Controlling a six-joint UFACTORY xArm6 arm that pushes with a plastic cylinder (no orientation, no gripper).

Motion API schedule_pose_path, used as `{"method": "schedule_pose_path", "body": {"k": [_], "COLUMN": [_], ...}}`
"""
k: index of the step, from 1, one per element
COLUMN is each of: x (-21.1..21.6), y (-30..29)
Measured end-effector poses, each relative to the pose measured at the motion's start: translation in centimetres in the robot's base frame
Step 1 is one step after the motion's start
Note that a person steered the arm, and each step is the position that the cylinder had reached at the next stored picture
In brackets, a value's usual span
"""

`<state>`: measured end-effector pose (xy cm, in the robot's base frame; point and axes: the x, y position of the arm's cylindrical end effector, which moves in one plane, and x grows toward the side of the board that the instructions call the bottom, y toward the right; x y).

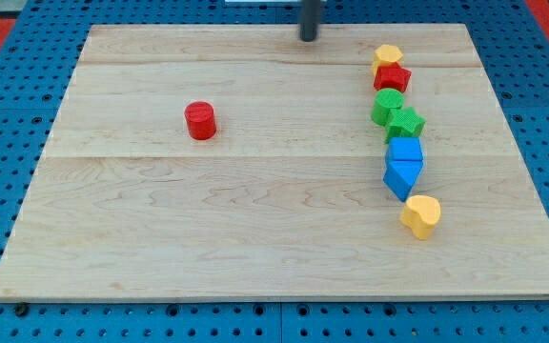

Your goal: Move the red circle above the yellow hexagon

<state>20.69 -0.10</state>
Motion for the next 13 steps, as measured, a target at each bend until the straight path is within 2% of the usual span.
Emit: {"method": "schedule_pose_path", "body": {"k": [1, 2, 3, 4, 5, 6, 7, 8, 9, 11, 12, 13], "x": [3.6, 12.9, 20.8, 21.0, 17.7, 17.8, 14.8, 18.4, 15.3, 8.0, 7.3, 6.4], "y": [-10.8, -18.6, -17.0, -10.7, -6.2, -3.4, -5.4, -5.6, -9.7, -6.1, -6.4, -10.1]}}
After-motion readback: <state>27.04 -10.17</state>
